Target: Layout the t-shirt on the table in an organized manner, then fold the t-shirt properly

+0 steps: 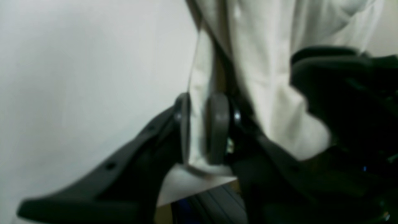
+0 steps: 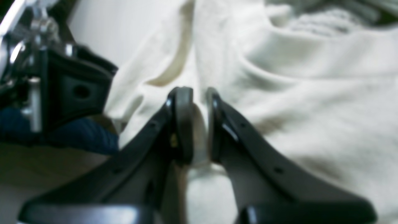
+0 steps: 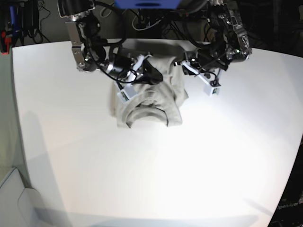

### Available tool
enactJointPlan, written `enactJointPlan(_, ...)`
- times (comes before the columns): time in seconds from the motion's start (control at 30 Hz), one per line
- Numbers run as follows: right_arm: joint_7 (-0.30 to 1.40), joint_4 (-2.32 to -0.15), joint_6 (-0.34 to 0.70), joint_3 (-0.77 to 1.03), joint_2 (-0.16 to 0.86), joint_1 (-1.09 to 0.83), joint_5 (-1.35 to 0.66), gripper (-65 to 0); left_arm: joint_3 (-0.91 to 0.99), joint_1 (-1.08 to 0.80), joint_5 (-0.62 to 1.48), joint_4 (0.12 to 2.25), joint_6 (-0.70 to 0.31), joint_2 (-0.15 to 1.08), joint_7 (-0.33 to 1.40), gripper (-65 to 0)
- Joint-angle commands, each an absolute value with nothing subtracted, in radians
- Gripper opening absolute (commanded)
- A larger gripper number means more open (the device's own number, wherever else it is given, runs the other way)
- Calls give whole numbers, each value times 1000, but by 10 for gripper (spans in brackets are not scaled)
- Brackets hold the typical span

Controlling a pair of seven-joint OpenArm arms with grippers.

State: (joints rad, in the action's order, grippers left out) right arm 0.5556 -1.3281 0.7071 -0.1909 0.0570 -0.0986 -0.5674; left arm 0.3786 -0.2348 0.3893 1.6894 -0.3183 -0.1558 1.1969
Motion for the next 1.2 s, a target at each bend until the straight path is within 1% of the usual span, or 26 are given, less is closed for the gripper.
enactJointPlan(0.0, 567, -1316, 698, -199, 68, -101, -555, -573, 377, -232, 384, 1701, -312, -157, 1201, -528)
enactJointPlan(0.1, 532, -1288, 698, -208, 82, -97, -555, -573, 375, -232, 384, 1701, -312, -157, 1201, -528)
enactJointPlan(0.23, 530, -1305, 698, -208, 101, -97, -556, -573, 375, -232, 386, 1702, -312, -157, 1201, -528)
enactJointPlan(0.37, 541, -1454, 698, -208, 120, -111, -559, -573, 375, -240, 386, 1715, -314, -157, 1201, -528)
enactJointPlan(0.47, 608, -1586, 698, -206, 122, -137, -559, -573, 374, -251, 386, 1768, -314, -157, 1201, -528)
enactJointPlan(0.6, 667, -1662, 698, -208, 111, -154, -559, -573, 380, -257, 386, 1834, -314, -157, 1205, -528)
enactJointPlan(0.7, 659, -1662, 698, -226, 96, -177, -556, -573, 384, -259, 386, 1860, -314, -157, 1256, -528)
enactJointPlan(0.87, 657, -1635, 698, -265, 94, -197, -555, -573, 423, -259, 383, 1906, -314, -157, 1288, -528)
enactJointPlan(0.97, 651, -1561, 698, -278, 93, -193, -556, -574, 464, -259, 383, 1908, -314, -157, 1317, -528)
enactJointPlan(1.1, 552, -1461, 698, -285, 96, -193, -555, -573, 518, -272, 384, 1910, -315, -157, 1334, -528)
enactJointPlan(1.17, 532, -1432, 698, -285, 99, -191, -555, -573, 524, -289, 384, 1910, -315, -148, 1333, -528)
